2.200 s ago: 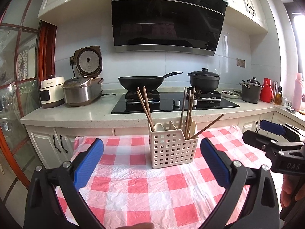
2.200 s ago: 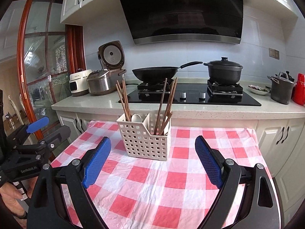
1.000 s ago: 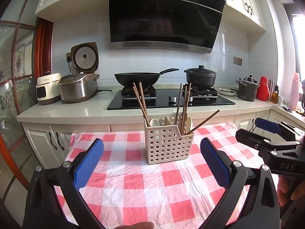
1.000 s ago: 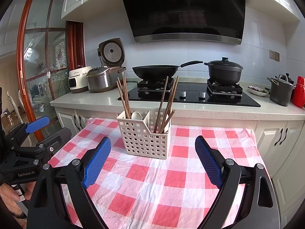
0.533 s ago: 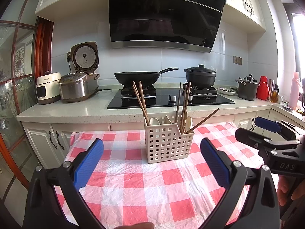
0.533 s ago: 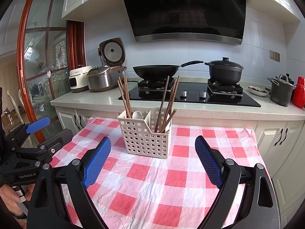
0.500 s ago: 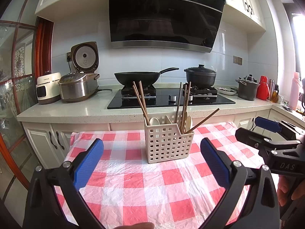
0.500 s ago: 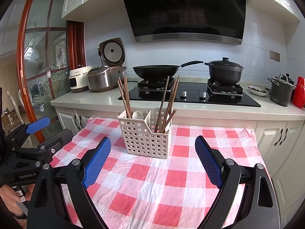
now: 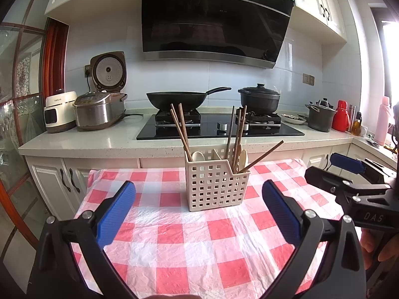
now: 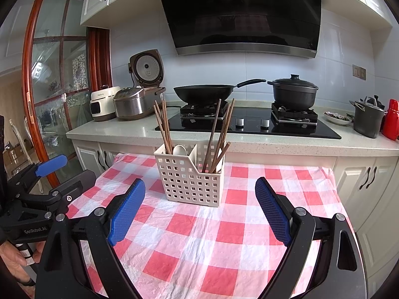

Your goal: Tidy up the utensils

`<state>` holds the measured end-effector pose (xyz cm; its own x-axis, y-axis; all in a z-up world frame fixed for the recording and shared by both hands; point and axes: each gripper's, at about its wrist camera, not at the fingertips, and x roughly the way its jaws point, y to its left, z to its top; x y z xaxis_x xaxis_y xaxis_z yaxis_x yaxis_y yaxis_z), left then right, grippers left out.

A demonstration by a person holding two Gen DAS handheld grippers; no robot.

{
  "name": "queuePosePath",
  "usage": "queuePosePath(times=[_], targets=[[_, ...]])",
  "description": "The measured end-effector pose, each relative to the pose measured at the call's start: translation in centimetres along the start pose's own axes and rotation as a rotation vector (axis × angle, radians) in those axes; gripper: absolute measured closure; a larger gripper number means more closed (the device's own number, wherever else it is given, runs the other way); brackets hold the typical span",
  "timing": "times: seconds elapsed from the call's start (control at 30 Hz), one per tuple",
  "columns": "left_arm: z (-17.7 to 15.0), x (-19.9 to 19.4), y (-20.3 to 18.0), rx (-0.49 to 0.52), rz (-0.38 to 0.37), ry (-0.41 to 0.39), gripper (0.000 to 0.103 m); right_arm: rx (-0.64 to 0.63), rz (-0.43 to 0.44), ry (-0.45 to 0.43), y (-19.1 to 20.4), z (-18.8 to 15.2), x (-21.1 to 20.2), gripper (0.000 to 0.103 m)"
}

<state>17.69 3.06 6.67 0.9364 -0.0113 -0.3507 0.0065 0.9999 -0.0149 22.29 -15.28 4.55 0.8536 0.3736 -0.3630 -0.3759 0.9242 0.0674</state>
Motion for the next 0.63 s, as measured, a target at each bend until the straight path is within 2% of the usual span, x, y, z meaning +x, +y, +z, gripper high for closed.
queuePosePath(times=[0.13,0.27,0.63], targets=[[-0.02,0.02,-0.04,0.002,0.010,-0.001,0.005,-0.002,0.001,0.000,0.06,-0.03,-0.01,0.019],[0.06,-0.04,0.26,-0.012,0.052,-0.010,0.005,-0.003,0.002,0.002,0.24,-0.17,-0.03,0.019],[0.05,0.46,0.56,-0.025,0.012,0.015,0.005,-0.004,0.005,0.001,0.55,-0.37,-0.08,0.019]])
